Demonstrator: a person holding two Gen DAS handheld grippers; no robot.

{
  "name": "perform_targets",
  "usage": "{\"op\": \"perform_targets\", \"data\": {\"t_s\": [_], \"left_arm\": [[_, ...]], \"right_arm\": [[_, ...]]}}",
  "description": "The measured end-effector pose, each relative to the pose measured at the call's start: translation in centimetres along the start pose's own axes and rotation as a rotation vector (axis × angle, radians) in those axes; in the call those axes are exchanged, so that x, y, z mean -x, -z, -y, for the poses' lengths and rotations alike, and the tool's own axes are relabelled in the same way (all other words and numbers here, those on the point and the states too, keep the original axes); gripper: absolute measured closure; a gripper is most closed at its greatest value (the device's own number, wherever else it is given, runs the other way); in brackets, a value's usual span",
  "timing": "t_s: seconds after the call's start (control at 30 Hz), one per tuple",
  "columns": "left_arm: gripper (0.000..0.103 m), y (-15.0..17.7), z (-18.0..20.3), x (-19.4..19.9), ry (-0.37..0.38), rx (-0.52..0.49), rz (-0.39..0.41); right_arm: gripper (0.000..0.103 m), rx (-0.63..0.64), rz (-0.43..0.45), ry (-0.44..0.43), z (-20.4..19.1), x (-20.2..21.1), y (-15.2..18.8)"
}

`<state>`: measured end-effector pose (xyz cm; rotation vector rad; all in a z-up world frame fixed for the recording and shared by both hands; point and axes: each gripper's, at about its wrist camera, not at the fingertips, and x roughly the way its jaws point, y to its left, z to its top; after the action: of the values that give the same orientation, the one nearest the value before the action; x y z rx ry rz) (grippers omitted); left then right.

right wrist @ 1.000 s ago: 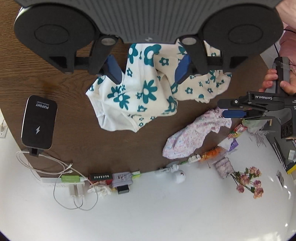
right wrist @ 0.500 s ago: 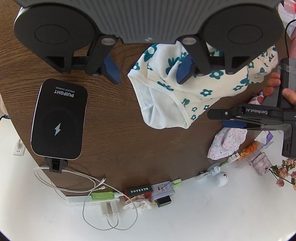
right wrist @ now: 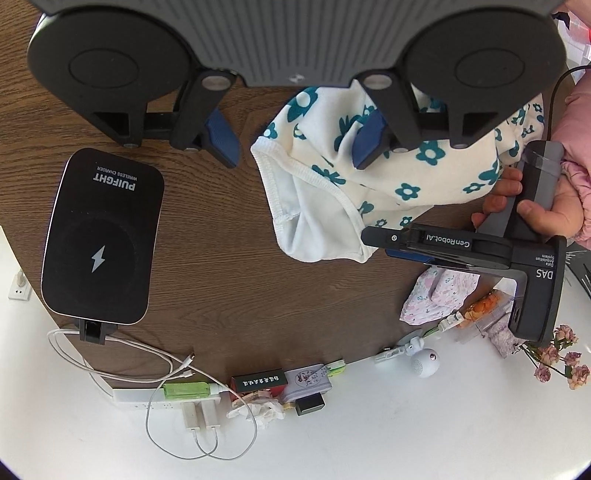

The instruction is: Fold clothes

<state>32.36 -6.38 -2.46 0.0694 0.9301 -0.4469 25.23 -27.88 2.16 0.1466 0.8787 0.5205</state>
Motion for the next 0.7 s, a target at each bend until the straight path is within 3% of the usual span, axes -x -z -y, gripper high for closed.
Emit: {"op": "perform_targets", "data": {"t_s": [0.03, 0.07, 0.13, 0.23, 0.53, 0.7], "left_arm": [[0.084, 0.0, 0.0, -0.1, 0.012, 0.002, 0.001], [0.095, 0.0, 0.1, -0.2, 0.022, 0.008, -0.006], [0.1, 0.2, 0.3, 0.4, 0.022, -0.001, 0.016], [0.102, 0.5, 0.4, 1.5, 0.023, -0.013, 0.057], [0.103, 2.7, 0.3, 10.6, 0.029, -0.099, 0.224], [0.103, 3.4, 1.2, 12.3, 0.021, -0.142, 0.241]], "right_arm": [[0.033, 0.0, 0.001, -0.002, 0.0, 0.0, 0.0], [0.033, 0.0, 0.003, -0.005, 0.1, 0.0, 0.1], [0.033, -0.004, 0.007, -0.009, 0.2, 0.0, 0.2], [0.033, -0.012, 0.013, -0.012, 0.4, 0.0, 0.1], [0.035, -0.054, 0.072, -0.039, 0.4, -0.7, -2.4], [0.035, -0.014, 0.004, -0.039, -1.3, -4.9, -6.1]]}}
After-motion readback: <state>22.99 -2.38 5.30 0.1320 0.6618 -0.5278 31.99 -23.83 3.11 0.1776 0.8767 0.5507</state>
